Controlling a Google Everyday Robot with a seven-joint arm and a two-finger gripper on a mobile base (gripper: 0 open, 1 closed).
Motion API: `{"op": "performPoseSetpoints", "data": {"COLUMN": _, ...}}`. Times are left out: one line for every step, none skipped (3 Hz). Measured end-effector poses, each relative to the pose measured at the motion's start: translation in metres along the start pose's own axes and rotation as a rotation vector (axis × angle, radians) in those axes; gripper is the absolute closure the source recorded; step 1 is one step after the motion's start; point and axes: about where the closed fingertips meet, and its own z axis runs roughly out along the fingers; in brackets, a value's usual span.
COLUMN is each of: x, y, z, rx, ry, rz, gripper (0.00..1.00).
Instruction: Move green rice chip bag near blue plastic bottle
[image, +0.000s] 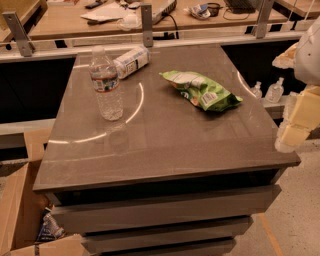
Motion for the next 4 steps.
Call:
{"op": "performPoseSetpoints", "data": {"x": 0.0, "y": 0.0, "z": 0.0, "rx": 0.0, "ry": 0.0, "rz": 0.0, "gripper": 0.0}}
{"op": "performPoseSetpoints", "data": {"x": -0.005, "y": -0.008, "z": -0.003, "rx": 0.049, "ry": -0.091, "rz": 0.037, "gripper": 0.0}}
{"op": "performPoseSetpoints", "data": {"x": -0.004, "y": -0.031, "z": -0.003, "rx": 0.127, "ry": -0.28, "rz": 0.134, "gripper": 0.0}}
{"op": "performPoseSetpoints", "data": {"x": 0.001, "y": -0.064, "z": -0.002, "rx": 0.21, "ry": -0.445, "rz": 0.224, "gripper": 0.0}}
